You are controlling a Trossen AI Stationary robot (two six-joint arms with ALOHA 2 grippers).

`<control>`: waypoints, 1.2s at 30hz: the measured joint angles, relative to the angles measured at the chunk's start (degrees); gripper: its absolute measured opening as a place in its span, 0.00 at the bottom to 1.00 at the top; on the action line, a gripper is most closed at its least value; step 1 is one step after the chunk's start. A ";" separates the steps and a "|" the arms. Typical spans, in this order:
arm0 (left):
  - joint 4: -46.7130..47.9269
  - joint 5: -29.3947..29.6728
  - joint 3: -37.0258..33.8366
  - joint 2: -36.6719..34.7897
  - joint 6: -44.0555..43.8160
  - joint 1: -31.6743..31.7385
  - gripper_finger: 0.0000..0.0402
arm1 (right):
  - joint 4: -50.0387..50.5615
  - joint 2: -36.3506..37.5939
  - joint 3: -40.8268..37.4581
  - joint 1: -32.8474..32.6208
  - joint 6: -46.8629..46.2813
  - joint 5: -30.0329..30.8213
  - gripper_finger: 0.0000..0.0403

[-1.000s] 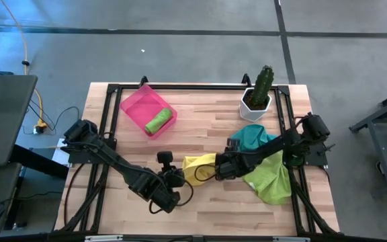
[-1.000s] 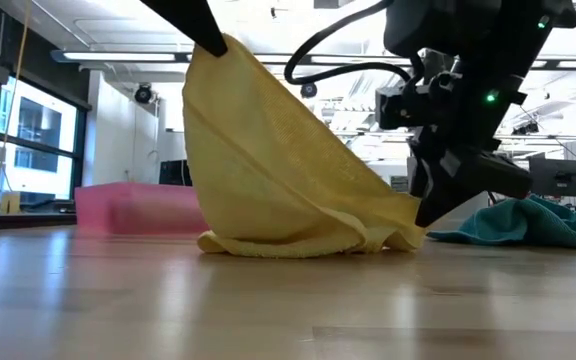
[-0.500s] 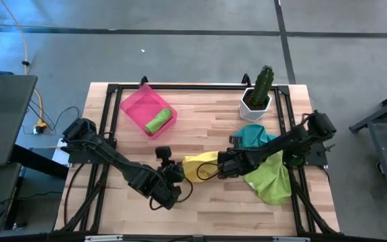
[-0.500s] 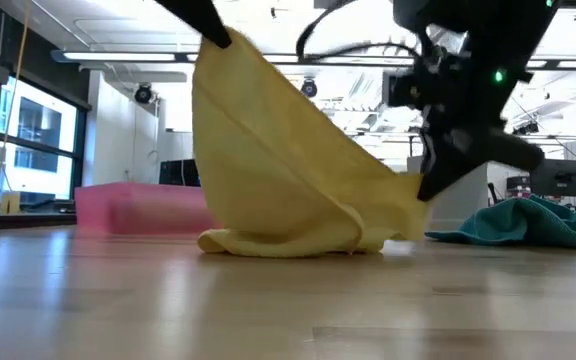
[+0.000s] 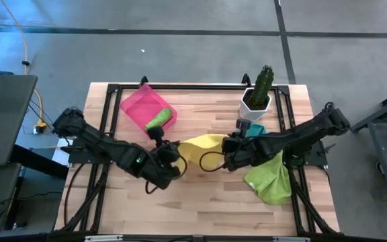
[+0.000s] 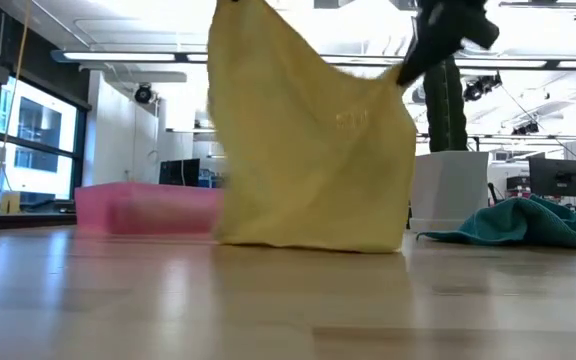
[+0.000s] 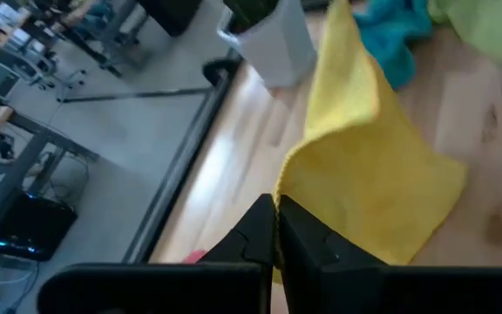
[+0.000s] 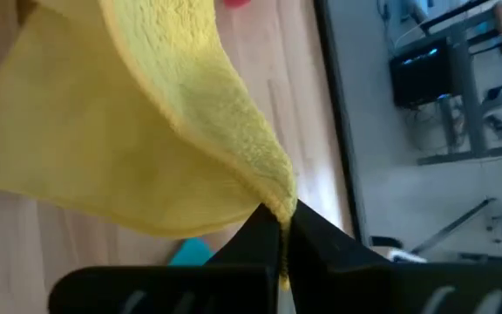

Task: Roll microfiber towels into tight, uniform cylinder then place into a basket
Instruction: Roll the yellow microfiber cloth

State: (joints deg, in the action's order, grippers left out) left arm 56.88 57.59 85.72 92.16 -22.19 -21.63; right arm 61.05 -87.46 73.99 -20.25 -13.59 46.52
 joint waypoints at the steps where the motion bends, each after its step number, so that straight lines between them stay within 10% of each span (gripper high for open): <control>1: -0.29 0.63 0.03 -0.84 0.29 0.03 0.00 | 1.12 0.02 1.02 0.00 0.63 0.70 0.00; 9: -0.23 7.61 0.03 -6.22 3.83 -0.05 0.00 | 4.67 0.09 7.97 0.00 7.18 12.13 0.00; 16: -0.55 -11.45 0.03 -8.28 1.32 -0.10 0.00 | 4.92 0.13 13.00 -0.24 11.72 -11.64 0.00; 36: 6.83 5.01 0.01 -8.26 4.81 3.98 0.00 | 13.61 0.13 14.39 5.27 19.70 12.19 0.00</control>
State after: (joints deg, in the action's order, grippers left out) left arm 63.71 62.60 85.73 83.90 -17.37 -17.65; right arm 74.67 -87.33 88.38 -14.98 6.10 58.71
